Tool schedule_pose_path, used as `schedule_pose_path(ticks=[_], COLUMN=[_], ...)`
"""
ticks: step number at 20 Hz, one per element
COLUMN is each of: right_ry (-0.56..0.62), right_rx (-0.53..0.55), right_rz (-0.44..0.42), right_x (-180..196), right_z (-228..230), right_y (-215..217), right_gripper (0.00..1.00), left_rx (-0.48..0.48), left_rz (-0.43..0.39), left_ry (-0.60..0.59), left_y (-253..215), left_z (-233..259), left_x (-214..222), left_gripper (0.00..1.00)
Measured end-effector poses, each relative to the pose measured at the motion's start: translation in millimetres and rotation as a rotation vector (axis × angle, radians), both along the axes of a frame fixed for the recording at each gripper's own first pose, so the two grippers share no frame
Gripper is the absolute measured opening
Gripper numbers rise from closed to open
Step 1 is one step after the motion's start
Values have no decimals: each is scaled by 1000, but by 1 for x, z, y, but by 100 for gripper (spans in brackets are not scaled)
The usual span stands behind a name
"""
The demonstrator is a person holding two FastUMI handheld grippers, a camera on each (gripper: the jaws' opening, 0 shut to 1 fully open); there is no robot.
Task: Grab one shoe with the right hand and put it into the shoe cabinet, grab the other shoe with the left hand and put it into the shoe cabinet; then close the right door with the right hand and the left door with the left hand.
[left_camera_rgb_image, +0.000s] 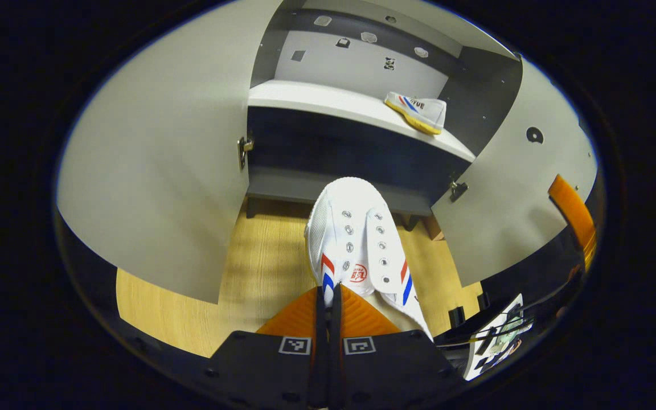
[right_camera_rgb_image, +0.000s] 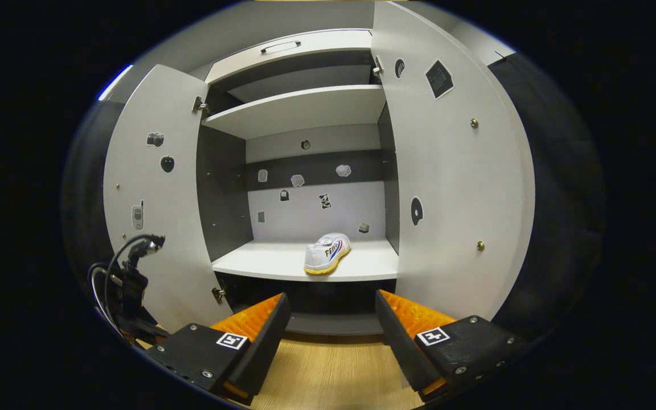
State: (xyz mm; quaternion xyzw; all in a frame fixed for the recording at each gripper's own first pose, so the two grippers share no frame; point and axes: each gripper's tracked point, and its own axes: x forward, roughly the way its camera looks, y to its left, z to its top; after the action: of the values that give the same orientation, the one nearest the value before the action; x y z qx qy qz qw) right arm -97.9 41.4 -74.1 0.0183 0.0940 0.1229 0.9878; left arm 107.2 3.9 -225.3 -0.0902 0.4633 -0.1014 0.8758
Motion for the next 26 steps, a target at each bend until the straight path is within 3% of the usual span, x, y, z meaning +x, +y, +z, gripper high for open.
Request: schedule_pose_path(ticks=[4,11,14,19,26], right_ry=[-3,15,26,33,56], right_rx=[4,15,26,35,49], right_rz=[15,15,8,8,-7], right_x=[-1,-2,-2,2,6], right_z=[0,-7,-6,-6,-12], right_y=[4,3,2,4,6], right_gripper=[93,92,93,93,92], left_rx=[35,-14,19,105,125], left_rz=[-21,-29,-52,-58,-60], left_ry=[-71,-146,-160,-159,-138], left_y=[3,-31,-38,-41,-45], left_z=[52,109,125,123,81], left_x=[32,126,168,241,304], left_gripper=[5,7,6,7,7])
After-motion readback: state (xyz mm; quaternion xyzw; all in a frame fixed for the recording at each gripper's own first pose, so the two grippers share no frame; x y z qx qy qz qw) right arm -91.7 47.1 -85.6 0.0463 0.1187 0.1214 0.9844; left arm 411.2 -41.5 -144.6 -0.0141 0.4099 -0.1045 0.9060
